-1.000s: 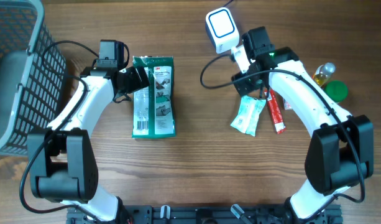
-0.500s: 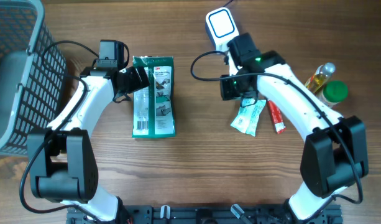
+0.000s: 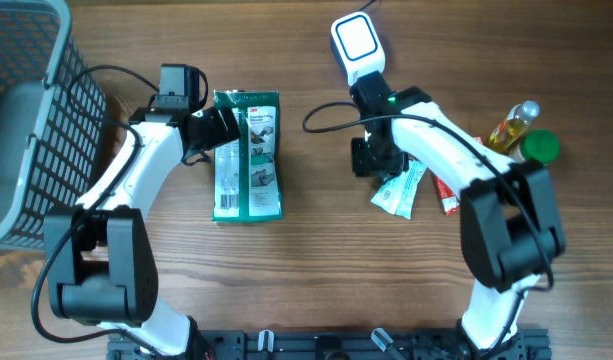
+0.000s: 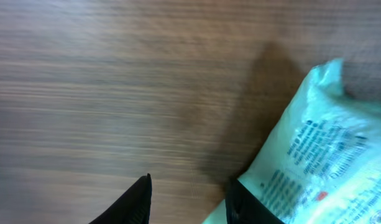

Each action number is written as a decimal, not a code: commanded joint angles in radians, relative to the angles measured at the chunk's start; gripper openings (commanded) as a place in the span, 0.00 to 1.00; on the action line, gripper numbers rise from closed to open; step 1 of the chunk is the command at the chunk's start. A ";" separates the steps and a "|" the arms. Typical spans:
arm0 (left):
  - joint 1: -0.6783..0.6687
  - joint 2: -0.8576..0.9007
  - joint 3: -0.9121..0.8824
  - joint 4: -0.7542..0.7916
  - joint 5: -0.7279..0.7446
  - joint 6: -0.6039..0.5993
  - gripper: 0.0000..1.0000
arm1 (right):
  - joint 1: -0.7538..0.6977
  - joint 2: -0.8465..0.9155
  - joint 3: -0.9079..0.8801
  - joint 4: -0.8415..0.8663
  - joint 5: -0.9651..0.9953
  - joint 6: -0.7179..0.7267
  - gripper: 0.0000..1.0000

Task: Scan the item barcode
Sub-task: 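Release the pack and move the right gripper left toward the glove packet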

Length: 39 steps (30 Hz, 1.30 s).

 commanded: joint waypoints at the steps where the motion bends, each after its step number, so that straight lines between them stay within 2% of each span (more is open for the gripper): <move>1: 0.002 -0.007 0.011 0.003 -0.010 0.012 1.00 | 0.002 0.048 -0.001 -0.060 0.121 -0.014 0.39; 5: 0.002 -0.007 0.011 0.003 -0.010 0.013 1.00 | -0.011 0.053 -0.001 -0.137 0.248 -0.032 0.44; 13: 0.002 -0.007 0.011 0.003 -0.010 0.013 1.00 | -0.093 0.053 -0.001 -0.181 0.304 -0.056 0.44; 15: 0.002 -0.007 0.011 0.003 -0.010 0.012 1.00 | -0.117 0.053 -0.001 -0.181 0.303 -0.055 0.48; 18: 0.002 -0.007 0.011 0.003 -0.010 0.012 1.00 | -0.137 0.053 -0.001 -0.163 0.223 -0.060 0.49; 22: 0.002 -0.007 0.011 0.003 -0.010 0.013 1.00 | -0.127 0.053 -0.001 -0.116 0.021 -0.117 0.49; 27: 0.002 -0.007 0.011 0.003 -0.010 0.012 1.00 | -0.072 0.053 -0.001 0.029 -0.236 -0.136 0.52; 32: 0.002 -0.007 0.011 0.003 -0.010 0.012 1.00 | 0.008 0.053 -0.001 0.203 -0.288 -0.117 0.54; 35: 0.002 -0.007 0.011 0.003 -0.010 0.012 1.00 | 0.037 0.055 -0.001 0.248 -0.293 -0.046 0.54; 39: 0.002 -0.007 0.011 0.021 -0.001 0.005 1.00 | 0.058 0.060 -0.001 0.305 -0.399 -0.049 0.55</move>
